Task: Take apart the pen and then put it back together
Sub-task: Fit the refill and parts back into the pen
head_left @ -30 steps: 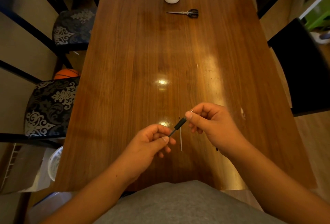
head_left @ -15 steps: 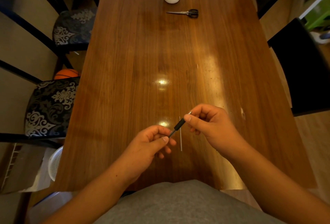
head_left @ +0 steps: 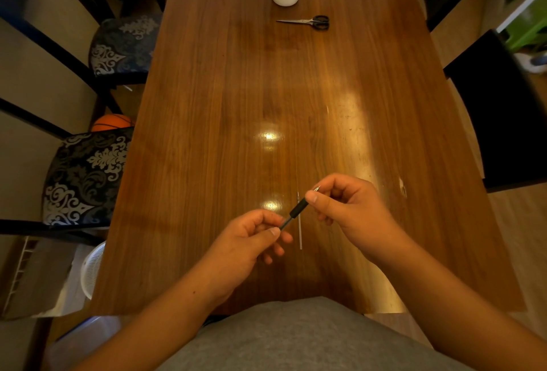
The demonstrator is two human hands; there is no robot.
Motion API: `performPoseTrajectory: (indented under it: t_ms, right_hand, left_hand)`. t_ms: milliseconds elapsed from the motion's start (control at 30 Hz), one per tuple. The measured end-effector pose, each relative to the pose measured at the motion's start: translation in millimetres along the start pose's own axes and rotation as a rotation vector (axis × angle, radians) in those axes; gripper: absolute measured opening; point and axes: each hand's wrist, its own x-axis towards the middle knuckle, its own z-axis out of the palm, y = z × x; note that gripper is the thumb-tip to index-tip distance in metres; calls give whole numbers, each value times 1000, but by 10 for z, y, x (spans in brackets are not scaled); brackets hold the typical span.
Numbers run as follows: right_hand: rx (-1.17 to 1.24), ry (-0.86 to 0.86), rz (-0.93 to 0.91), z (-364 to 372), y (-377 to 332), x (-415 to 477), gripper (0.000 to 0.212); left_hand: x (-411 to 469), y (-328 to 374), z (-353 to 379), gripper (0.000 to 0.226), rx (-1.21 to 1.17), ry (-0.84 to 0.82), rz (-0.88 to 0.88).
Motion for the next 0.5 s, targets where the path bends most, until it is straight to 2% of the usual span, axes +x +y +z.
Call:
performPoseTrajectory:
  t_ms: [333,500]
  right_hand:
    - [-30,-25,13,-9,10,2,19]
    - [-21,-27,6,10,12,-16,28]
  left_hand:
    - [-27,9,10,21,16,22,1]
    - [-46,11,3,21,23,18,-5]
